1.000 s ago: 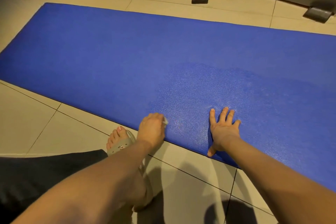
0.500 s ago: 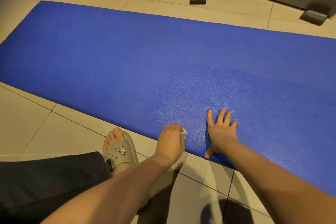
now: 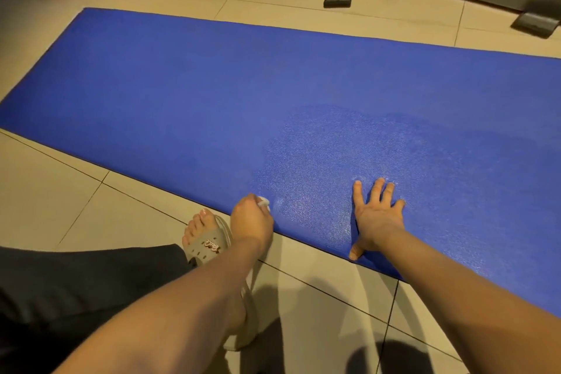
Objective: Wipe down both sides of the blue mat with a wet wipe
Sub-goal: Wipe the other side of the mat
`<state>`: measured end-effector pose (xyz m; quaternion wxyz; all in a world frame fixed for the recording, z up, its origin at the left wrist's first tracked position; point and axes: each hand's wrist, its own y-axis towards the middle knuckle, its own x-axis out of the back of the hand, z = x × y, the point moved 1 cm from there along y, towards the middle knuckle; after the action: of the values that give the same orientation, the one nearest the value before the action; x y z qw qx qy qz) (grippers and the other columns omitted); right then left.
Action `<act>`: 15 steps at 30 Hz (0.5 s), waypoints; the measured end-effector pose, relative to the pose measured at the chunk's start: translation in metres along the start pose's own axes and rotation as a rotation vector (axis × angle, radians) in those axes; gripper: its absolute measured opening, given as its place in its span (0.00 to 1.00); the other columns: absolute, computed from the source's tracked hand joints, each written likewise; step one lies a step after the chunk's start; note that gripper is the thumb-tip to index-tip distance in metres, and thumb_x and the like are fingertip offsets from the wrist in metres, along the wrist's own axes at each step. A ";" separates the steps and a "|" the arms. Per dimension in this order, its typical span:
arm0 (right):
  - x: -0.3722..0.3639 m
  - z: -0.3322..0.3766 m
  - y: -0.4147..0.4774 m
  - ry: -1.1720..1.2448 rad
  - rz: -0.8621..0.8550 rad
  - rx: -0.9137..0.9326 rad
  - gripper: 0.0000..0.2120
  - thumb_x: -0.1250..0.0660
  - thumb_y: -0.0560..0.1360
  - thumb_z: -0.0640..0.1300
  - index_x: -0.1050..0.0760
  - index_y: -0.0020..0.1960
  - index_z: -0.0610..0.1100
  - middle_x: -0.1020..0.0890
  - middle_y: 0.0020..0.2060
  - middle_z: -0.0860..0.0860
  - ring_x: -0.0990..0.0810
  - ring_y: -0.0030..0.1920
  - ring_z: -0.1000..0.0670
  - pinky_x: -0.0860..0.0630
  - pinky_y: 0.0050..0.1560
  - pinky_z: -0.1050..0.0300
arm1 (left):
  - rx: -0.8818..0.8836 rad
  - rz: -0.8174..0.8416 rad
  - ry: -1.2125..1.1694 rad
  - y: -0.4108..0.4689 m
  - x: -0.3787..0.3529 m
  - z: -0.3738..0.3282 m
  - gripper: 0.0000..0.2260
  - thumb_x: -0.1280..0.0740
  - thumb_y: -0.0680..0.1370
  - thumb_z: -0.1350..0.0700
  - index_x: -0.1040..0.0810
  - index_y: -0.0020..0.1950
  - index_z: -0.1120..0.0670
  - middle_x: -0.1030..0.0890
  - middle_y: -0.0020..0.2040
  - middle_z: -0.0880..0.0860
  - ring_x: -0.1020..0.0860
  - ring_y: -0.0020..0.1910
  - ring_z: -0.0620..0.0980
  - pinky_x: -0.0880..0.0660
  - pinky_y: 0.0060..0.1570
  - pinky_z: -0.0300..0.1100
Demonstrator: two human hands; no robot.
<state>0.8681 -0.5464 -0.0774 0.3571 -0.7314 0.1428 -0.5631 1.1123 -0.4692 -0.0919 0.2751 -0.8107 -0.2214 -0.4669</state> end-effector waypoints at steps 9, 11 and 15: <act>0.019 -0.004 -0.007 0.062 0.149 0.022 0.67 0.23 0.66 0.65 0.71 0.80 0.48 0.67 0.78 0.35 0.64 0.78 0.30 0.43 0.75 0.32 | -0.129 0.212 -0.075 -0.100 -0.044 -0.065 0.07 0.35 0.81 0.55 0.20 0.52 0.57 0.17 0.53 0.56 0.19 0.53 0.57 0.25 0.52 0.48; 0.019 -0.010 -0.007 0.086 0.169 0.048 0.63 0.23 0.68 0.63 0.69 0.81 0.50 0.67 0.78 0.37 0.63 0.79 0.32 0.44 0.76 0.32 | -0.159 0.230 -0.059 -0.105 -0.049 -0.065 0.07 0.35 0.82 0.54 0.20 0.53 0.56 0.18 0.54 0.54 0.19 0.52 0.55 0.24 0.52 0.46; 0.002 -0.006 -0.006 -0.004 0.080 0.031 0.62 0.25 0.70 0.64 0.70 0.80 0.50 0.66 0.78 0.37 0.63 0.79 0.32 0.45 0.76 0.32 | -0.392 0.214 0.049 -0.093 -0.051 -0.060 0.06 0.37 0.81 0.55 0.20 0.52 0.54 0.18 0.52 0.54 0.20 0.51 0.55 0.25 0.52 0.48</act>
<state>0.8615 -0.5453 -0.0710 0.3909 -0.7205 0.1625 -0.5492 0.9932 -0.4439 -0.0901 0.1655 -0.8558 -0.0325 -0.4890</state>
